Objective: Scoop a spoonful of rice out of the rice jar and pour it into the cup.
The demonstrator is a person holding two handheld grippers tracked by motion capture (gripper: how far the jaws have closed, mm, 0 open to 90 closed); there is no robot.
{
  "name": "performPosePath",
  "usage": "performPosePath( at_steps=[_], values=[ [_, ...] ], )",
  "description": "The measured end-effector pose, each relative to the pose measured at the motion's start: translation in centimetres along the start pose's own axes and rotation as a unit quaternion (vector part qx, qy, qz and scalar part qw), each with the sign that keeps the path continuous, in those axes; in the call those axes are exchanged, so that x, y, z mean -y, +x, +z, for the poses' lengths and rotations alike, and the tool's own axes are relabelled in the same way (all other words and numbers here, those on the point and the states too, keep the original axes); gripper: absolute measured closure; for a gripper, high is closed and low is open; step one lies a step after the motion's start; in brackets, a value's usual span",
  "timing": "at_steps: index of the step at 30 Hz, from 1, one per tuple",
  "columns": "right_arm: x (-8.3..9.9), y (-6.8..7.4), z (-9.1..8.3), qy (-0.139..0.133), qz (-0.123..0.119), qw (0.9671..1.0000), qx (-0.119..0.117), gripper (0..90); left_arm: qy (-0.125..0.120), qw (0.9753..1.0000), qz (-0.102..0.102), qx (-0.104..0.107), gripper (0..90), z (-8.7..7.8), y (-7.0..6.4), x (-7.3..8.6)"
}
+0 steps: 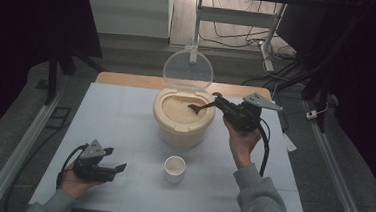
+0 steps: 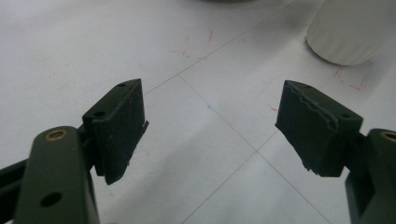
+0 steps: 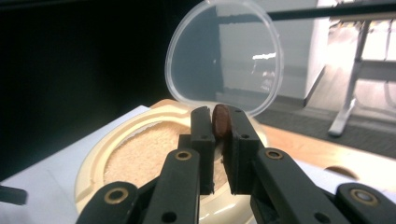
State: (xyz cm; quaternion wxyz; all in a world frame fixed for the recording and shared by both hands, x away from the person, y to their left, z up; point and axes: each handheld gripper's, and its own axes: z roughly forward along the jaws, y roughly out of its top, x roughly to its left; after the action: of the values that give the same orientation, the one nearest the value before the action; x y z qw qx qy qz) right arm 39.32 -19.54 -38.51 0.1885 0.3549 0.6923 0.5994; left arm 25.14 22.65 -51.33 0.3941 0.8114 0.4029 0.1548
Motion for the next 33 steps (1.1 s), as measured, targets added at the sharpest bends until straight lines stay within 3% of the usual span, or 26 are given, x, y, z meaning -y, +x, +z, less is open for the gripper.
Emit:
performPosePath(
  at_steps=[6,7,8,9,11,15,17,20,26,27,29,31,33],
  values=[
    [1.0,-1.0,0.5,0.007,0.067,0.9975,-0.018,82.9,0.003,1.0000,0.000,0.000,23.5,0.1,0.0,0.0],
    [1.0,-1.0,0.5,0.007,0.067,0.9975,-0.018,82.9,0.004,1.0000,0.001,0.001,23.5,0.1,0.0,0.0],
    [1.3,-1.2,0.6,0.007,0.093,0.9954,-0.024,82.7,0.004,1.0000,0.001,0.002,23.4,0.2,0.0,0.0],
    [1.3,-1.2,0.6,0.007,0.093,0.9954,-0.024,82.7,0.005,1.0000,0.002,0.002,23.4,0.2,-0.1,0.0],
    [1.6,-1.5,0.7,0.004,0.121,0.9922,-0.030,82.3,0.007,1.0000,0.002,0.003,23.3,0.2,-0.1,0.0],
    [1.6,-1.6,0.8,0.004,0.140,0.9898,-0.028,82.2,0.010,0.9999,0.005,0.003,23.1,0.3,-0.1,0.0],
    [1.7,-2.0,0.8,0.005,0.169,0.9851,-0.034,82.5,0.010,0.9999,0.005,0.003,23.0,0.3,-0.2,0.0],
    [1.7,-2.2,0.8,0.005,0.180,0.9830,-0.034,82.6,0.010,0.9999,0.004,0.003,23.0,0.3,-0.1,0.0],
    [1.9,-3.0,0.6,0.002,0.241,0.9699,-0.037,82.9,0.011,0.9999,0.006,0.002,23.0,0.4,-0.1,0.0],
    [1.9,-3.0,0.6,0.002,0.241,0.9699,-0.037,82.9,0.011,0.9999,0.007,0.002,23.0,0.4,-0.1,0.0],
    [1.9,-3.2,0.5,0.002,0.254,0.9663,-0.041,83.1,0.011,0.9999,0.007,0.002,23.0,0.4,-0.1,0.0],
    [1.9,-3.5,0.3,-0.004,0.279,0.9591,-0.048,83.1,0.011,0.9999,0.007,0.002,23.0,0.4,-0.1,0.0],
    [2.0,-3.6,0.3,0.000,0.282,0.9583,-0.049,83.1,0.011,0.9999,0.008,0.002,23.0,0.4,-0.2,0.0]
  ],
)
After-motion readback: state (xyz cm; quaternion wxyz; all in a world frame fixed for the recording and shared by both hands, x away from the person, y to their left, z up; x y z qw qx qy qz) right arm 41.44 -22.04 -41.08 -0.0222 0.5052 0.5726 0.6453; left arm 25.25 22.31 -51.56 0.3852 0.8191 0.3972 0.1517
